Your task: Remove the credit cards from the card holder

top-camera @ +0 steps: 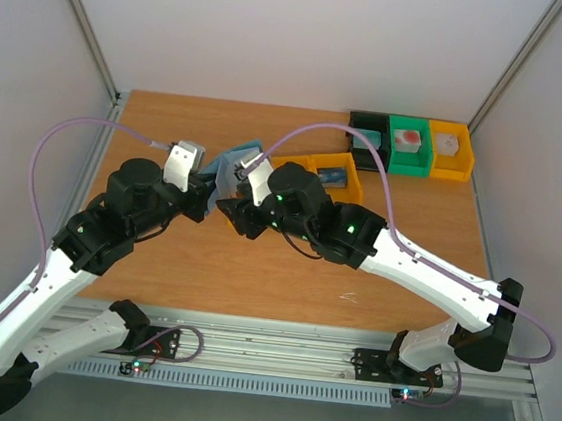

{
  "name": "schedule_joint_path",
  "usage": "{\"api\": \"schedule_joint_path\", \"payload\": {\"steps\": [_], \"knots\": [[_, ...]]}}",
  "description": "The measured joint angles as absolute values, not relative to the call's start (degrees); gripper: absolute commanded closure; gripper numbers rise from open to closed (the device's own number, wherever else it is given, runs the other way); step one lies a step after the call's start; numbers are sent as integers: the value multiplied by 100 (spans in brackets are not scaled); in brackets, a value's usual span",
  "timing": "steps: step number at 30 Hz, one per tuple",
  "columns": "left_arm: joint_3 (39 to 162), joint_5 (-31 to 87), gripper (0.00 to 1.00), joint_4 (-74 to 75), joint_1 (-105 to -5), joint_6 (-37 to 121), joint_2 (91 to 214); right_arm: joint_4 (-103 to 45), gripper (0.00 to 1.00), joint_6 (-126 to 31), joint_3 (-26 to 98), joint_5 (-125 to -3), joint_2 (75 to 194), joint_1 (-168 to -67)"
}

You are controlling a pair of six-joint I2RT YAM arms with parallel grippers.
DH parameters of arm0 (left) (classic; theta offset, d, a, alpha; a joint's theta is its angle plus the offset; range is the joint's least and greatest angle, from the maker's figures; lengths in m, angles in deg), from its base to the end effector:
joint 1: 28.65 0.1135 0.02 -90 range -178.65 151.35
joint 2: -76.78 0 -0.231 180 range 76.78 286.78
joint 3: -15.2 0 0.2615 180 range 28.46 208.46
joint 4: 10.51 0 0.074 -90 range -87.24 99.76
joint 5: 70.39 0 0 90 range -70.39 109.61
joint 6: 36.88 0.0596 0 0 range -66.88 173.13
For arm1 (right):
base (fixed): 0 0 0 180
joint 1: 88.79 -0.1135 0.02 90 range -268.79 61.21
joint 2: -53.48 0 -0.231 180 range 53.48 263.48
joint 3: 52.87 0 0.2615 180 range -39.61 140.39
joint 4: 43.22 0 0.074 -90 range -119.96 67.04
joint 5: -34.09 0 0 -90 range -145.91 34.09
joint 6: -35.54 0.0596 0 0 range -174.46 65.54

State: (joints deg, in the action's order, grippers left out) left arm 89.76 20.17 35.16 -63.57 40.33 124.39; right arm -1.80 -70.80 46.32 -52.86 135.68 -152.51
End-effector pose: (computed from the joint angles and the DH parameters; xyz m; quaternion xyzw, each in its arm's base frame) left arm 0.1833 -0.1286 0.3597 0.1588 0.7970 -0.2393 0.5313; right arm 0.1624 0.3217 0.3636 -0.5295 0.6528 0.1970 0.5047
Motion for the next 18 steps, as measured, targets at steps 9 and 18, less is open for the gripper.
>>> {"api": "schedule_joint_path", "payload": {"steps": [9,18], "knots": [[8921,2285,100,3455,-6363,3814,12389,-418,70,-7082,4254,-4951,13139,-15113],[8875,2303,100,3418,-6368,3788,12389,-403,50,-7309,4274,-5408,13063,-15104]]}}
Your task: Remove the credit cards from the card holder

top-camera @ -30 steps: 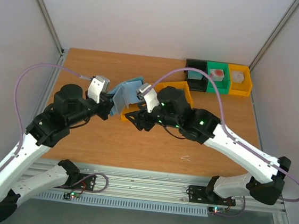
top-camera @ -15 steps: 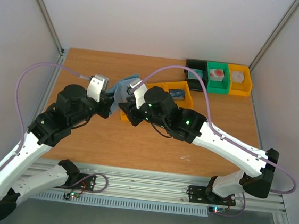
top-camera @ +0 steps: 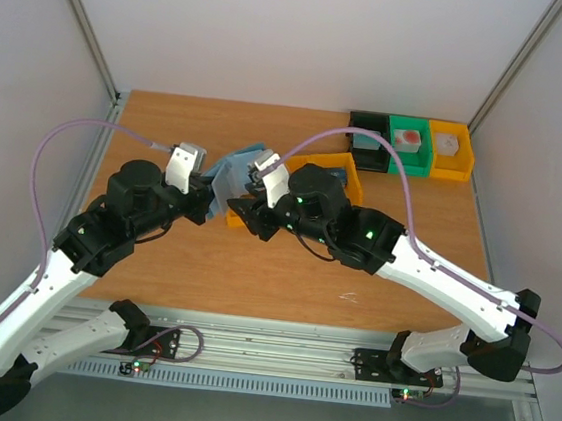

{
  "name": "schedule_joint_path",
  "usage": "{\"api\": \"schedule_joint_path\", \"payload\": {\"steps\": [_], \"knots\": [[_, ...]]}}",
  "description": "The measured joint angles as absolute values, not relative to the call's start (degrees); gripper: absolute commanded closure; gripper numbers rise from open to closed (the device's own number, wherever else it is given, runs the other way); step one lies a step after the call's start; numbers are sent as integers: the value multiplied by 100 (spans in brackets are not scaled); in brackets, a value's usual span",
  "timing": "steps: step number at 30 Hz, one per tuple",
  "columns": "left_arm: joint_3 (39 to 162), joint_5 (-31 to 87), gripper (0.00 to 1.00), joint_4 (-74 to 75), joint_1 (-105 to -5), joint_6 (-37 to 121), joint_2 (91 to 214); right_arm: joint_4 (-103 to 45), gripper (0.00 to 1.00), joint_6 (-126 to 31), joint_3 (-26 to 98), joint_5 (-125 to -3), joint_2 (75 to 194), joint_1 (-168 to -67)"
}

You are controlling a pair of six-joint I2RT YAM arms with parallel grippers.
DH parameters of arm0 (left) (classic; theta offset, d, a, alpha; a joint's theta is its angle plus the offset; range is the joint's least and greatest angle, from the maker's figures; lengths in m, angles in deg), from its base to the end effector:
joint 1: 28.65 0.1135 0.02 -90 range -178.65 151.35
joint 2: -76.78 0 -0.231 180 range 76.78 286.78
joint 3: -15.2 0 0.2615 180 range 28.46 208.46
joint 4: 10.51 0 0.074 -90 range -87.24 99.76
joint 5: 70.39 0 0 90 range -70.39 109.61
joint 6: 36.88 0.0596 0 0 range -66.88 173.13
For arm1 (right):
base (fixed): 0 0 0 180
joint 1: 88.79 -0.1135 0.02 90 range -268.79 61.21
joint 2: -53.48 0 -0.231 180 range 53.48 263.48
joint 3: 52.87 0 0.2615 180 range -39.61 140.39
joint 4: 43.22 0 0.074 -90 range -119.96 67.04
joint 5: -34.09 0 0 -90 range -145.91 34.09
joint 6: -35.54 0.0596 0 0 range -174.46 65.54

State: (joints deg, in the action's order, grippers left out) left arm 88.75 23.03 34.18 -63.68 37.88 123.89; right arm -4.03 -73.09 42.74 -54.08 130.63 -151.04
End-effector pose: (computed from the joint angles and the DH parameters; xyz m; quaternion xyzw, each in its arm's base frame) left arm 0.1811 -0.1313 0.3574 0.1564 0.7949 -0.2707 0.5200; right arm 0.1607 0.3014 0.3742 -0.5267 0.6320 0.1989 0.5325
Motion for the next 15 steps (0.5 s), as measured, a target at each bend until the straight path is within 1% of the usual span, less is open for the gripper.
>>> {"api": "schedule_joint_path", "payload": {"steps": [3,5,6,8,11,13,15], "knots": [[8862,2327,100,3396,-6368,3729,12389,-486,47,-7316,4274,-5369,13181,-15144],[8840,2327,100,3361,-6368,3698,12389,-562,39,-7316,4337,-5367,13380,-15159],[8834,2327,100,3356,-6368,3694,12391,-571,37,-7307,4387,-5378,13480,-15161],[8831,2266,100,3367,-6368,3696,12395,-558,37,-7344,4562,-5404,13738,-15177],[8827,2187,100,3378,-6313,3701,12398,-492,43,-7340,4661,-5395,13865,-15185],[8827,2198,100,3369,-6319,3696,12398,-470,52,-7336,4667,-5297,13861,-15194],[8827,2220,100,3343,-6341,3690,12398,-444,59,-7327,4683,-5128,13861,-15214]]}}
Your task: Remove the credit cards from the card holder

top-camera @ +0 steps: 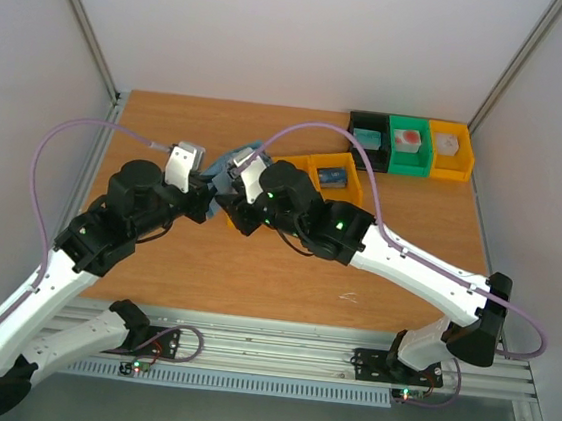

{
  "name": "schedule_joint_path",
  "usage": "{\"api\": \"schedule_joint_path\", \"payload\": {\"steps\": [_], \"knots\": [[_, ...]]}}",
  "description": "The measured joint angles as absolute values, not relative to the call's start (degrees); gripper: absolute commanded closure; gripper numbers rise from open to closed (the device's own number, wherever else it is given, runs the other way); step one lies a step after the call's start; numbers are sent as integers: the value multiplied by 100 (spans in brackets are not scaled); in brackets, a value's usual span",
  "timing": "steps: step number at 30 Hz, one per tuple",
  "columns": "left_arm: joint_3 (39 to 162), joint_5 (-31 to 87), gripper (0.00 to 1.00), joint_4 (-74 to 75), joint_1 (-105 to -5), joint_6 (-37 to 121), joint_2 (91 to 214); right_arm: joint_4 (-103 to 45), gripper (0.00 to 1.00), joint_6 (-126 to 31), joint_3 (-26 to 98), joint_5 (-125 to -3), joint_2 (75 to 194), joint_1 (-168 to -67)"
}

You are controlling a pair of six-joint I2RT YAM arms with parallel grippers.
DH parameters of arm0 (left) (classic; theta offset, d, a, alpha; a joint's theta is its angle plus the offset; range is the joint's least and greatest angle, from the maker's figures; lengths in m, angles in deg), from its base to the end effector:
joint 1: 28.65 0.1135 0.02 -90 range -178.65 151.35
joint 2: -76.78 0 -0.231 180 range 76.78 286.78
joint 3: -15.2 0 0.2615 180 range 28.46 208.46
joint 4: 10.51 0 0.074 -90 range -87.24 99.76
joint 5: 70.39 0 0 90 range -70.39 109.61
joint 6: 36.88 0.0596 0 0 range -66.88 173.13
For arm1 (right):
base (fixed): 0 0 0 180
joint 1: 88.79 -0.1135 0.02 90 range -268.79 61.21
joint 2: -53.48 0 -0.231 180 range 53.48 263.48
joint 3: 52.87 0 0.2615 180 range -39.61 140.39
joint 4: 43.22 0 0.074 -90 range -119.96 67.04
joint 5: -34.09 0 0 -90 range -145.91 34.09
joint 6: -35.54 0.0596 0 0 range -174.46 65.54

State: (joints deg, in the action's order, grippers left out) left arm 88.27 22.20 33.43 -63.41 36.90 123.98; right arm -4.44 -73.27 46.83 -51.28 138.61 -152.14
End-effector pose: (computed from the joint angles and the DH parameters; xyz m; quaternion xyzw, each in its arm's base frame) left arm 0.1836 -0.1307 0.3557 0.1434 0.7965 -0.2692 0.5221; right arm 0.1726 0.3331 0.3547 -0.5348 0.6468 0.1743 0.5150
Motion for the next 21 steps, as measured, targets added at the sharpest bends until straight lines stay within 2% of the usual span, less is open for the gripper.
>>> {"api": "schedule_joint_path", "payload": {"steps": [2,7,15,21], "knots": [[8823,2257,100,3321,-6352,3683,12398,-407,64,-7312,4683,-4949,13856,-15218],[8807,2318,100,3247,-6352,3685,12395,-330,68,-7314,4674,-4597,13793,-15218],[8672,2452,100,3173,-6352,3683,12395,-239,52,-7384,4641,-4691,13375,-15203],[8643,2666,100,3140,-6352,3701,12363,-108,52,-7440,4536,-5334,12923,-14879]]}}
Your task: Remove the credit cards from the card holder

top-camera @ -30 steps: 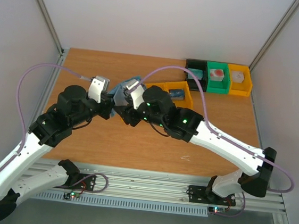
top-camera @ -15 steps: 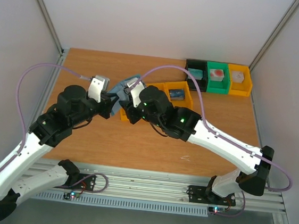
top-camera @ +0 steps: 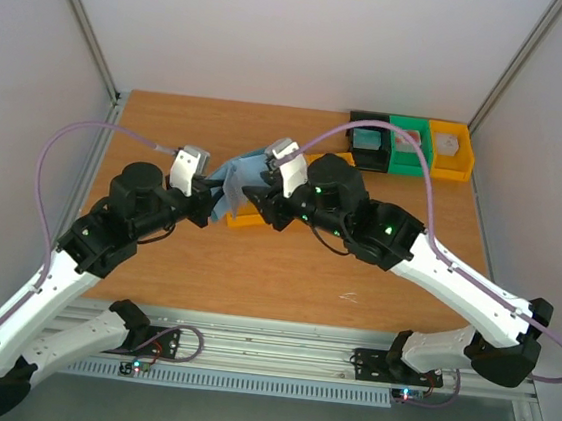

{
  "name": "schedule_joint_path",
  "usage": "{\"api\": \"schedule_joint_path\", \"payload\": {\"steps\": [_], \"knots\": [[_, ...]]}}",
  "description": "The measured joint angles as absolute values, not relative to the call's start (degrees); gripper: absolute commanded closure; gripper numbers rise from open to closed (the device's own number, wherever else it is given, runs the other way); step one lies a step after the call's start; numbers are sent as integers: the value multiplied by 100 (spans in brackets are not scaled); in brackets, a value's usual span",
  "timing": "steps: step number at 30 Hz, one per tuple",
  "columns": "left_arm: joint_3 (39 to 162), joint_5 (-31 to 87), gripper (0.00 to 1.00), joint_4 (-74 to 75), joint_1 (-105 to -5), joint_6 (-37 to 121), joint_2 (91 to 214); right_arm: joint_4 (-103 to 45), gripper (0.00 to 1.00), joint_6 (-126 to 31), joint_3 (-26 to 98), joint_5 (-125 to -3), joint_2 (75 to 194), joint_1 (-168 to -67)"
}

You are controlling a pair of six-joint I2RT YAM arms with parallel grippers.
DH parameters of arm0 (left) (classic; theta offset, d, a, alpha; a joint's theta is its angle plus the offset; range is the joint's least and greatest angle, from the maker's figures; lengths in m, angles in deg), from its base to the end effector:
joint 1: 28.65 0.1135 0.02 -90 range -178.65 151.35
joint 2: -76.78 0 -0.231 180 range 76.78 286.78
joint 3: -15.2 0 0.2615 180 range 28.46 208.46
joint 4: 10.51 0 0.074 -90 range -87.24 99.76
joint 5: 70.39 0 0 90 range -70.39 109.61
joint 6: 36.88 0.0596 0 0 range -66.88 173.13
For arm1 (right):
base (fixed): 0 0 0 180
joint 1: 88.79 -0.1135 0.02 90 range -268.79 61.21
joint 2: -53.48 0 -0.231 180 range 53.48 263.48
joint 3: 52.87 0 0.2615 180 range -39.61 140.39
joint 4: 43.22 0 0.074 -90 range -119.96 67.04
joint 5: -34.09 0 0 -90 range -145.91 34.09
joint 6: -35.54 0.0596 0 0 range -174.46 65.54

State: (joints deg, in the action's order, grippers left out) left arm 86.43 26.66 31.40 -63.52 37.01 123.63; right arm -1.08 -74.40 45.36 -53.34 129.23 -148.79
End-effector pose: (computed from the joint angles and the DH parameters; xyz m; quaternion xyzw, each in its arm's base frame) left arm 0.1822 -0.1359 0.3499 0.1671 0.7884 -0.2987 0.5112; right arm 0.1676 0.2849 0.3925 -0.5151 0.6346 0.1800 0.5473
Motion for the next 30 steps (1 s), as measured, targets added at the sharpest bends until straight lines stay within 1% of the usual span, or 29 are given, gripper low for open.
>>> {"api": "schedule_joint_path", "payload": {"steps": [7,15,20,23,28,30], "knots": [[8643,2664,100,3079,-6357,3705,12321,299,43,-7467,4530,-5264,12897,-14656],[8615,2467,100,3074,-6357,3681,12321,233,44,-7508,4433,-5299,12934,-14860],[8576,2414,100,3077,-6357,3659,12323,198,46,-7458,4446,-5198,13117,-14997],[8576,2375,100,3077,-6357,3659,12323,198,44,-7349,4446,-5174,13246,-15037],[8565,2342,100,3077,-6354,3615,12321,83,44,-7246,4446,-5364,13367,-15050],[8549,2342,100,3077,-6354,3574,12321,45,41,-7239,4453,-5364,13417,-15052]]}}
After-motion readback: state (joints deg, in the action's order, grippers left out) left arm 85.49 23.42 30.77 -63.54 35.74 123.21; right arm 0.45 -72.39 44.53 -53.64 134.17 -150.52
